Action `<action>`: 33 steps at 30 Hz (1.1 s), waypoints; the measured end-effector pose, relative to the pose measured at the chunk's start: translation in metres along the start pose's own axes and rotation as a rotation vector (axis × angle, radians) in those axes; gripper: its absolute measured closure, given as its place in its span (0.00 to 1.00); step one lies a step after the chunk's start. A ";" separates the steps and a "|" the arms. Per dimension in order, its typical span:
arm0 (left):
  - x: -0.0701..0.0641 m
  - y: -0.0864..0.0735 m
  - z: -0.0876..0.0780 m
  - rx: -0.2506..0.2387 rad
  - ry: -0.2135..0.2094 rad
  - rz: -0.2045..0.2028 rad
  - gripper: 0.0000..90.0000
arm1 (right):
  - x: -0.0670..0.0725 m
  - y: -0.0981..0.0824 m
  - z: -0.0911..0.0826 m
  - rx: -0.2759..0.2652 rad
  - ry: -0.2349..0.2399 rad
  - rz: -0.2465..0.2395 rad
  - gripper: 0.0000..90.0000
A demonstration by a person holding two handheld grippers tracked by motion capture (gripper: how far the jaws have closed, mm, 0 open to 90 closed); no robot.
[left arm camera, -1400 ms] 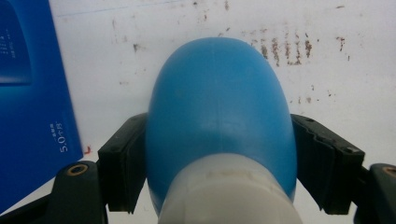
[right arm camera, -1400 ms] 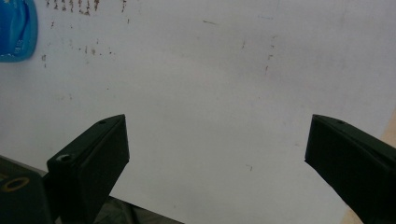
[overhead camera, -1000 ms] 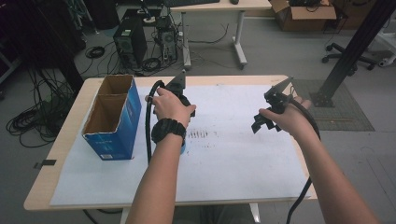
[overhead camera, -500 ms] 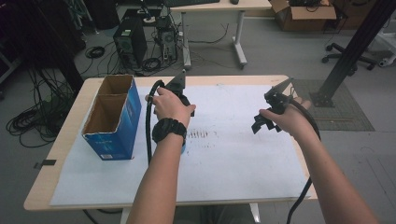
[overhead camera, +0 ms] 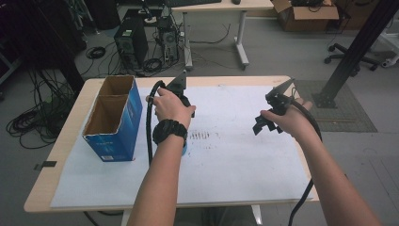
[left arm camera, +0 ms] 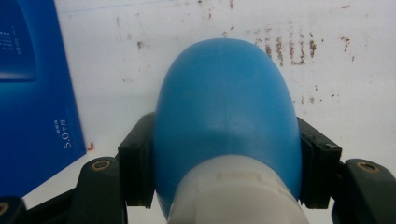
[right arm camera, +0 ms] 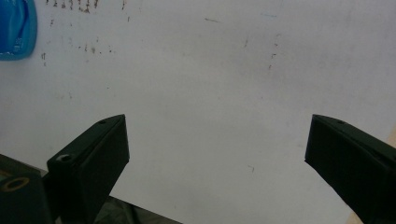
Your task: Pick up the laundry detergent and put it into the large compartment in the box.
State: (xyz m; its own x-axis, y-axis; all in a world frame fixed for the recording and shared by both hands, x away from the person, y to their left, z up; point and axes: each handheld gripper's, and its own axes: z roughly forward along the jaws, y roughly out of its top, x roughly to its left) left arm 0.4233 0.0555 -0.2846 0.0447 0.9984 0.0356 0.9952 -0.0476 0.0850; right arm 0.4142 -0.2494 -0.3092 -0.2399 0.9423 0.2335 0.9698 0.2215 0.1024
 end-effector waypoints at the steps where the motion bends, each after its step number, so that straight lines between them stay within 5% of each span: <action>1: 0.000 0.000 0.000 0.000 0.000 -0.001 0.41 | 0.000 0.000 0.000 0.000 -0.001 -0.001 0.07; 18: -0.001 0.001 -0.012 0.033 -0.013 0.045 0.41 | 0.000 -0.002 -0.008 -0.007 0.001 0.004 0.07; 26: -0.001 0.000 -0.052 0.014 -0.003 0.101 0.41 | 0.001 -0.003 -0.017 -0.013 0.003 0.002 0.07; 33: 0.015 0.002 -0.106 -0.023 -0.010 0.129 0.42 | 0.001 -0.004 -0.024 -0.016 -0.001 0.008 0.07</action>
State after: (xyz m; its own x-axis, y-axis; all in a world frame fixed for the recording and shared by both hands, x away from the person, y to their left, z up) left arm 0.4168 0.0666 -0.1783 0.1731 0.9842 0.0378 0.9789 -0.1761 0.1032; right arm 0.4092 -0.2548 -0.2861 -0.2322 0.9442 0.2338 0.9708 0.2100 0.1162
